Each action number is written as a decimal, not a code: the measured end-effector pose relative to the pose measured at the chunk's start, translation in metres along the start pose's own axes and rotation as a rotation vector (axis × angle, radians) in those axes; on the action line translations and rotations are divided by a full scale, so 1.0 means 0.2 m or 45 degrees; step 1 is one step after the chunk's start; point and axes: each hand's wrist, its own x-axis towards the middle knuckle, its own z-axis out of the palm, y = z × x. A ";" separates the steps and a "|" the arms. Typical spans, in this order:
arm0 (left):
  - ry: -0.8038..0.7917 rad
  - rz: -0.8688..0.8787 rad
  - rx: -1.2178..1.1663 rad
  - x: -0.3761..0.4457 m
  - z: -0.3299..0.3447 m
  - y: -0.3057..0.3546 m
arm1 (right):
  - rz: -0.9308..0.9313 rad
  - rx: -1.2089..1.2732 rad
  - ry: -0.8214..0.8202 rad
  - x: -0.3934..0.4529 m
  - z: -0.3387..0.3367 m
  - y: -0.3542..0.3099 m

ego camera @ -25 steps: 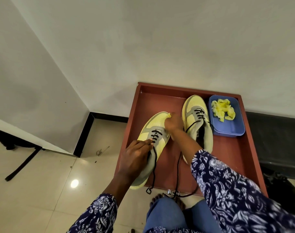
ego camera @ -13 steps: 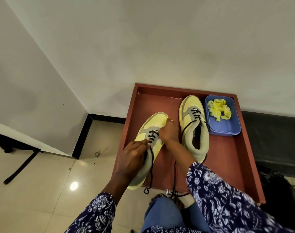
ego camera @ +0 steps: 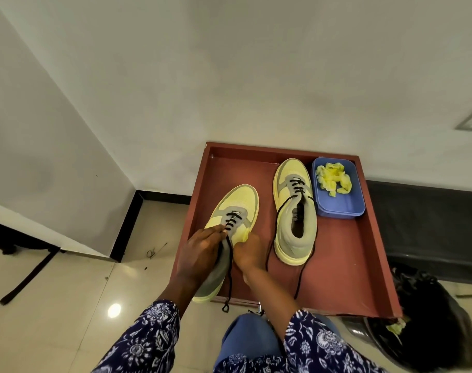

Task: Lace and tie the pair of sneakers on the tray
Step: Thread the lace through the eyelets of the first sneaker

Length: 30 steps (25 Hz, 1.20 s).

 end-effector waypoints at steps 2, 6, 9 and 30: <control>-0.015 -0.024 -0.002 0.00 -0.01 0.02 | 0.020 0.042 -0.113 -0.03 -0.04 0.02; -0.039 -0.039 0.034 0.02 -0.05 0.07 | 0.096 0.042 -0.322 -0.08 -0.12 0.05; -0.127 -0.092 0.071 0.02 -0.06 0.08 | 0.095 0.067 -0.372 -0.09 -0.18 0.06; -0.032 -0.115 0.039 0.27 -0.52 0.24 | -0.190 0.313 0.085 -0.04 -0.79 -0.13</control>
